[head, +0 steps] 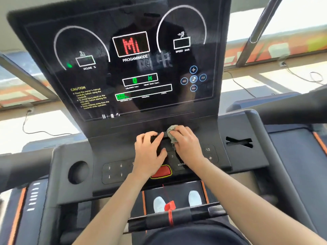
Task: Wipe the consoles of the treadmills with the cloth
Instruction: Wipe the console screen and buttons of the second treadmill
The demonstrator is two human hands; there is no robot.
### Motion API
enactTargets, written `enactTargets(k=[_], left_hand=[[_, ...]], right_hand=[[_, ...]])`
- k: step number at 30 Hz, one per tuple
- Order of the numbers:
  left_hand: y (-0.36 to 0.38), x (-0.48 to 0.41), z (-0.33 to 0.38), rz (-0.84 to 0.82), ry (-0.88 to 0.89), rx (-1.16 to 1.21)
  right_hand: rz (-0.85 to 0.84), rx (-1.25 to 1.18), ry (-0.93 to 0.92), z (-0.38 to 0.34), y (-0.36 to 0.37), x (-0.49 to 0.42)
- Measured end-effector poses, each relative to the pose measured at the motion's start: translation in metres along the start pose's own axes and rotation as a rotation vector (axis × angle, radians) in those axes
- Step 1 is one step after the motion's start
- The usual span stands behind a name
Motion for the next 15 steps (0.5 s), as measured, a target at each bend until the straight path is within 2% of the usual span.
enactTargets(k=[3,11,15], left_hand=[[0.000,-0.001,-0.002,0.005,-0.004,0.005],[-0.001,0.001,-0.002,0.032,-0.015,0.048],[-0.001,-0.003,-0.001,0.021,-0.020,0.038]], right_hand=[[0.007,-0.012,0.018,0.018,-0.010,0.003],[0.224,-0.005,0.459,0.138,-0.082,0.046],[0.286,-0.054,0.415,0.133,-0.078,0.041]])
Point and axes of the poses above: each hand's wrist, its own x-axis away from the middle knuckle, its own y-axis out of the palm, z = x × y, the point moved 10 cm from there along -x, towards the middle knuckle, and after that the axes turned 10 degrees about -z, right-handed, at the moved point
